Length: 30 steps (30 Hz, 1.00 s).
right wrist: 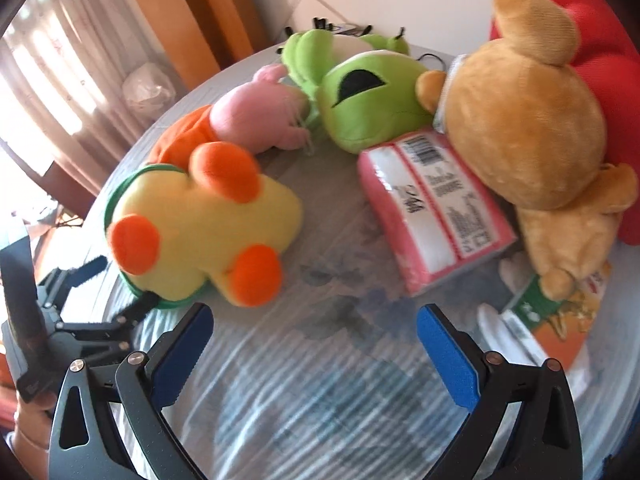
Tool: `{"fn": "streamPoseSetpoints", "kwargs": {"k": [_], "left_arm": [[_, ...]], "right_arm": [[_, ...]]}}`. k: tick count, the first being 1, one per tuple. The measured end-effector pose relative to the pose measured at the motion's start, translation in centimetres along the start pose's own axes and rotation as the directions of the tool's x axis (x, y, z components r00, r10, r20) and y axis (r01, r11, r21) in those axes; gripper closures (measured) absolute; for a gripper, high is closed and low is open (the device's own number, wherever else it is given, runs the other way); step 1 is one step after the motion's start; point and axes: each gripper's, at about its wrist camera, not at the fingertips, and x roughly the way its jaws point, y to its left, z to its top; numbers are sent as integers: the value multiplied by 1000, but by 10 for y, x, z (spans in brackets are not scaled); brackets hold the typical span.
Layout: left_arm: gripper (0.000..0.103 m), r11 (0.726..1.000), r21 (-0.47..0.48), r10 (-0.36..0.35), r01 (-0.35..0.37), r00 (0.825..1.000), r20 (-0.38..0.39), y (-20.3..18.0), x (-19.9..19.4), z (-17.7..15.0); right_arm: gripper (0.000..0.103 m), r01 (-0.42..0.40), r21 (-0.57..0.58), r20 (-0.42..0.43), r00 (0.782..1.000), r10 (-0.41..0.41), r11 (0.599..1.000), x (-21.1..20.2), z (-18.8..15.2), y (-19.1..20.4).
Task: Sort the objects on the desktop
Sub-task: 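Grasp the green-hooded yellow duck plush with both tools, then lift the duck plush with both tools and drop it into the blue crate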
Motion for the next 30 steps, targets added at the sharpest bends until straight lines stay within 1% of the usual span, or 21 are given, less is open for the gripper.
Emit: {"fn": "streamPoseSetpoints", "kwargs": {"k": [2, 4, 6, 8, 12, 14, 15, 16, 17, 19, 20, 21, 23, 26, 30], "left_arm": [[6, 1000, -10, -19, 19, 999, 29, -9, -7, 1], [6, 999, -37, -37, 38, 998, 45, -18, -10, 6], [6, 998, -54, -35, 38, 998, 51, -22, -8, 7], [6, 997, -74, -24, 27, 999, 35, -24, 0, 5], [7, 993, -108, -37, 38, 999, 8, -18, 18, 9], [7, 993, -110, -52, 52, 999, 7, -17, 22, 10], [7, 993, -105, -50, 51, 999, 7, -20, 22, 9], [8, 994, -95, -45, 45, 999, 7, -23, 23, 9], [13, 995, -87, -46, 46, 999, 4, -27, 24, 8], [21, 995, -86, -57, 57, 998, -5, -33, 23, 6], [26, 995, -85, -53, 52, 999, -1, -33, 23, 7], [28, 995, -85, -54, 55, 999, 5, -34, 21, 7], [33, 993, -95, -74, 75, 997, 15, -32, 15, 6], [34, 991, -91, -98, 101, 994, 42, -33, 1, 3], [34, 993, -50, -104, 110, 988, 112, -43, -31, 4]], "right_arm": [[0, -22, -10, 3, 1000, 22, 1000, 4, 2, 4], [0, -25, -29, 16, 1000, 25, 999, 6, 5, 9], [0, -30, -46, 17, 999, 30, 998, 10, 7, 11], [0, -40, -59, 1, 999, 40, 997, 17, 9, 13], [1, -48, -62, -33, 998, 46, 997, 34, 12, 13], [8, -46, -67, -39, 998, 44, 997, 42, 14, 15], [19, -46, -69, -44, 998, 43, 997, 45, 14, 15], [37, -45, -70, -51, 998, 42, 997, 51, 15, 16], [46, -47, -69, -54, 998, 44, 996, 55, 17, 16], [70, -94, -69, -80, 993, 89, 993, 64, 18, 18], [74, -111, -69, -90, 990, 105, 991, 67, 19, 20], [74, -114, -75, -89, 990, 108, 991, 67, 18, 23], [75, -97, -96, -68, 994, 91, 991, 61, 17, 27], [76, -97, -97, -36, 995, 93, 991, 45, 13, 28], [76, -67, -122, 17, 997, 70, 990, 15, 5, 32]]}}
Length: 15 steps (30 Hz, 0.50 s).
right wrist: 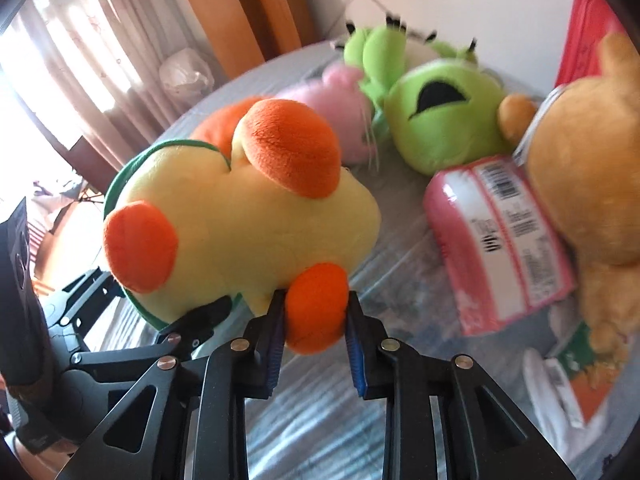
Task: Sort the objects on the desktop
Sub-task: 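Lift the duck plush with both tools and drop it into the blue crate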
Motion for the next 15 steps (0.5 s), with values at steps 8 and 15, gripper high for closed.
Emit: {"fn": "streamPoseSetpoints", "kwargs": {"k": [8, 15], "left_arm": [[34, 994, 80, -88, 79, 990, 113, -36, -64, 14], [34, 956, 220, -237, 195, 954, 183, -103, -116, 25]], "right_arm": [[76, 85, 52, 150, 984, -92, 995, -90, -16, 1], [76, 189, 164, 267, 936, -228, 968, -185, -52, -25]]}}
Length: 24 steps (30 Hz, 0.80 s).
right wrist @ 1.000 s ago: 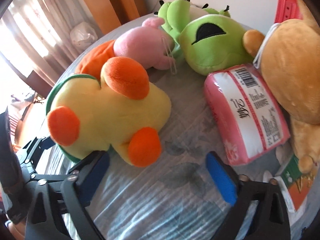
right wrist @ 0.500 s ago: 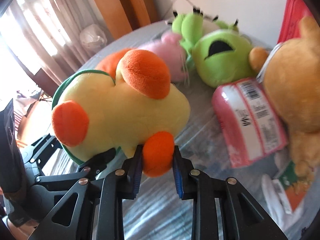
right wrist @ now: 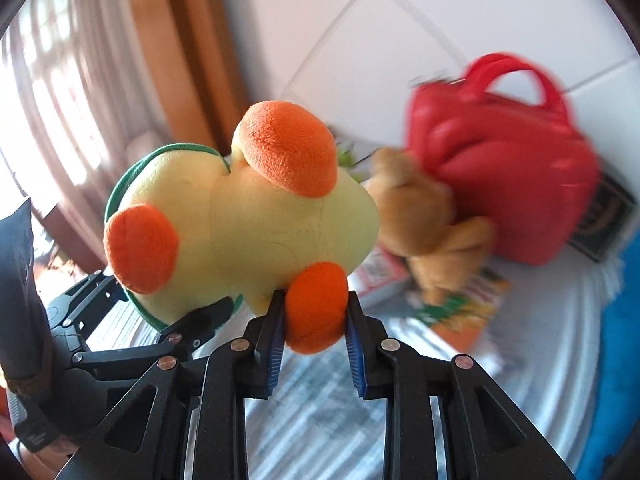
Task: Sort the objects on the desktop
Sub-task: 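Lift the duck plush with both tools and drop it into the blue crate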
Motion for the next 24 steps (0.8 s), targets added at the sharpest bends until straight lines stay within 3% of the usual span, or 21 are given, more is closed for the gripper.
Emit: {"fn": "streamPoseSetpoints", "kwargs": {"k": [6, 11, 16, 20, 24], "left_arm": [[34, 978, 144, -162, 152, 985, 60, -81, -21, 37], [34, 913, 265, -340, 311, 938, 68, -165, -39, 74], [34, 804, 412, -489, 429, 871, 47, -260, -62, 104], [33, 694, 497, -588, 521, 809, -26, -336, -72, 118], [33, 599, 540, -633, 591, 763, -133, -405, -63, 120]], "right_arm": [[76, 147, 112, 90, 983, -158, 983, -84, -9, -51], [76, 292, 234, 137, 934, -329, 927, -167, -15, -102], [76, 421, 388, 130, 856, -501, 820, -249, -26, -153], [75, 486, 503, 96, 790, -606, 714, -305, -43, -193], [75, 513, 594, 37, 752, -658, 620, -346, -66, -231]]}}
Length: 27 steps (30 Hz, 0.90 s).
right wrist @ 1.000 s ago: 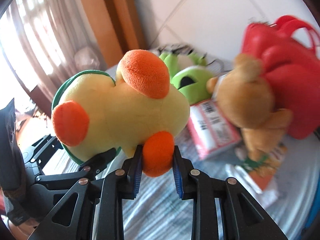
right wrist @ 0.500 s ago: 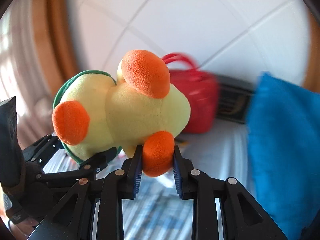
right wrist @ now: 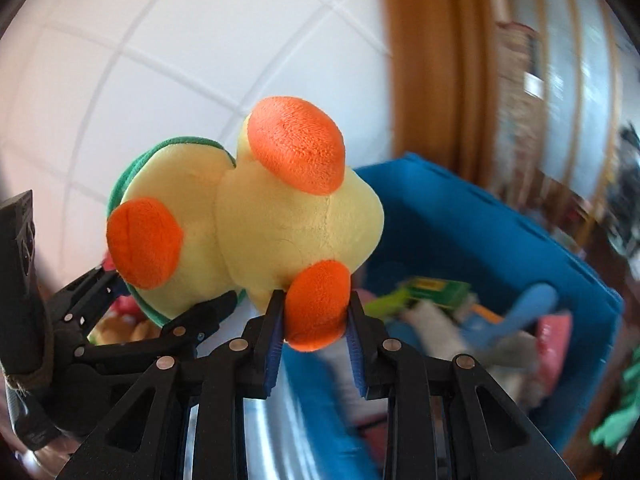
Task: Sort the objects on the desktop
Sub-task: 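Lift the duck plush with both tools and drop it into the blue crate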
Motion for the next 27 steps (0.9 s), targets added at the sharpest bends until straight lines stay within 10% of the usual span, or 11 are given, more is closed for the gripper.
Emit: {"fn": "streamPoseSetpoints", "kwargs": {"k": [14, 19, 27], "left_arm": [[29, 992, 127, 21, 4, 980, -197, -72, 123, 17], [27, 995, 100, 23, -1, 974, -225, -66, 127, 15], [26, 996, 92, 29, -14, 987, -156, -63, 94, 22]], "right_arm": [[69, 201, 155, -185, 968, -171, 967, 51, -2, -104], [26, 219, 152, -187, 964, -189, 964, 51, -2, -99], [0, 208, 214, -129, 975, -183, 954, 39, -9, -111]]}}
